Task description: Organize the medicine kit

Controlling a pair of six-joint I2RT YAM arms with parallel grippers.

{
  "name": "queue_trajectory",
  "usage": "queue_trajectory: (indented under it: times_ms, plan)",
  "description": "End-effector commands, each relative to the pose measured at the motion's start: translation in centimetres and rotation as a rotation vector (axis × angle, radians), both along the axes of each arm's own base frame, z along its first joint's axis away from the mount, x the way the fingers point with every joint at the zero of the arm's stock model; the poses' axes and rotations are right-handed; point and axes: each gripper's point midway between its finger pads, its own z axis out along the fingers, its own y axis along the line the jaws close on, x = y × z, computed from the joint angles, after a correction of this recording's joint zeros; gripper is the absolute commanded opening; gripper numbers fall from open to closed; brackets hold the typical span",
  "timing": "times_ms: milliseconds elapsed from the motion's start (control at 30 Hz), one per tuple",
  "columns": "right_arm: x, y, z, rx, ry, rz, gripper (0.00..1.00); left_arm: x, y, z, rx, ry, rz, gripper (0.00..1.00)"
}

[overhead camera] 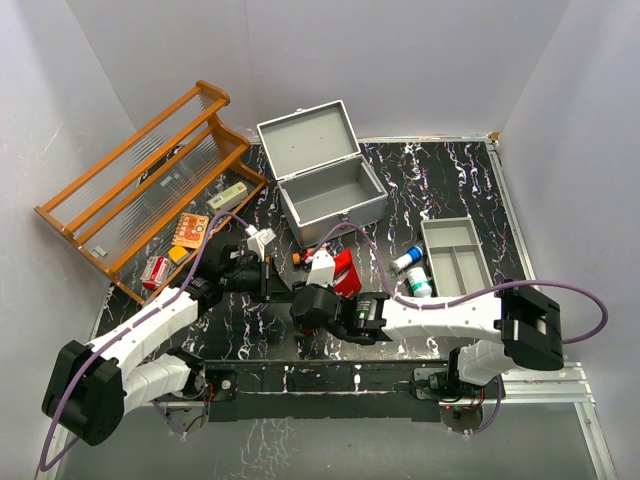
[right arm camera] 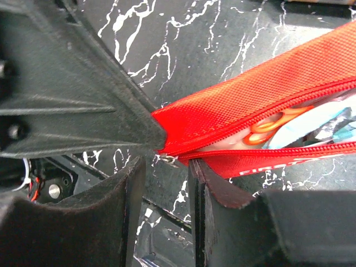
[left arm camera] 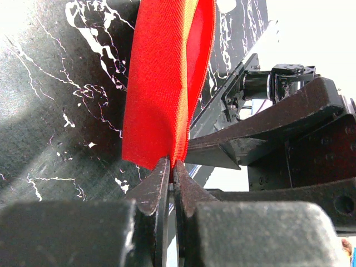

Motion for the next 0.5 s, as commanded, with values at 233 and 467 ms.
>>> queue_trajectory:
  times_ms: [233, 467]
  plan:
    - [2.24, -0.12, 1.46, -0.063, -0.017, -0.197, 0.26, -0.76, -0.16, 0.66, -0.034, -0.011, -0.028, 0.00]
    - [2.01, 0.27, 1.29, -0.075, -0.005, -0.182, 0.07, -0.67, -0.04, 0.69, -0.023, -0.020, -0.026, 0.00]
